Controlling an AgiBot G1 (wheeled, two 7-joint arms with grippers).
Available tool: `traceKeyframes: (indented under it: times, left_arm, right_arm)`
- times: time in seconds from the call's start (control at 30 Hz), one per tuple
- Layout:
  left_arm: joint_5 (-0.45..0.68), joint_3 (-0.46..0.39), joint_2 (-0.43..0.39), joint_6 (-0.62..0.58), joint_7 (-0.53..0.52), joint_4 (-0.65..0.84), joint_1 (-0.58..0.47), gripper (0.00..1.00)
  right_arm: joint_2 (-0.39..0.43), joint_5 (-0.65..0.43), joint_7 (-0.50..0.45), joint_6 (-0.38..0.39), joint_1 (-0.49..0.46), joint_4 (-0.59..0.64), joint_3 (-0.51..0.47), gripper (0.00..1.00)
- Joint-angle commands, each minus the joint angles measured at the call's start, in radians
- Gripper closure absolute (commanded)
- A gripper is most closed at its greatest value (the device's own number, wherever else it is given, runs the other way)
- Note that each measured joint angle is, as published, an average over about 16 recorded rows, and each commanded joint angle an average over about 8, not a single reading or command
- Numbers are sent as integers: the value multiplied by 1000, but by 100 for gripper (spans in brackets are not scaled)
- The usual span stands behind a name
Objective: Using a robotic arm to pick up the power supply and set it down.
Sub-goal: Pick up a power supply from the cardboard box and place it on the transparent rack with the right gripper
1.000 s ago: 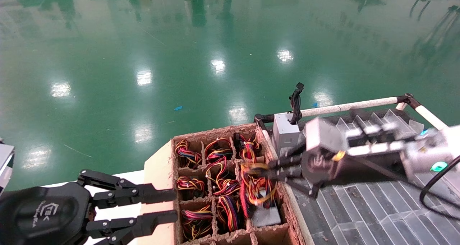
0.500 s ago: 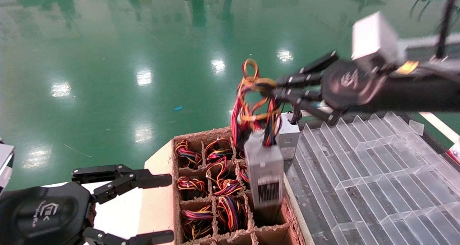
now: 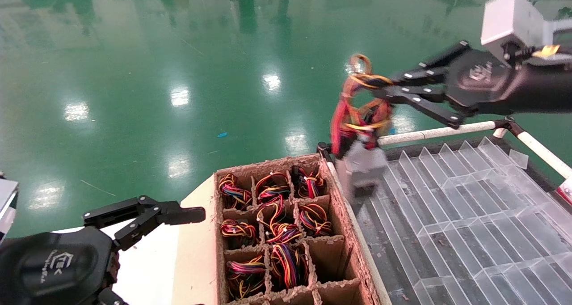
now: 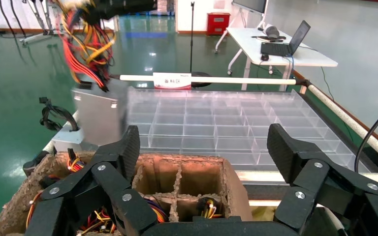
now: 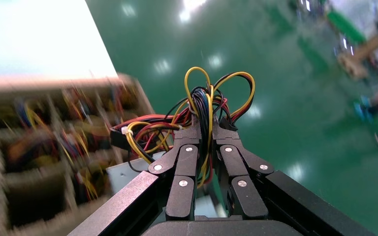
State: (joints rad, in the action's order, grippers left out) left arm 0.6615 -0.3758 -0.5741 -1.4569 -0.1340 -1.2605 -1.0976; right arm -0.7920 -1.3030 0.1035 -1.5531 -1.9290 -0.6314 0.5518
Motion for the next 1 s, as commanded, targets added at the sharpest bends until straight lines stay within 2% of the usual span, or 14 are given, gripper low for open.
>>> traceKeyframes:
  times: [0.03, 0.47, 1.0]
  left_arm:
    - [0, 0, 0, 0, 0, 0, 0, 0]
    - [0, 0, 0, 0, 0, 0, 0, 0]
    - [0, 0, 0, 0, 0, 0, 0, 0]
  right_arm:
    - [4, -27, 15, 8, -16, 29, 14, 100]
    - [-26, -100, 135, 10, -44, 220, 64, 100]
    - [-135, -155, 264, 30, -78, 438, 106, 100]
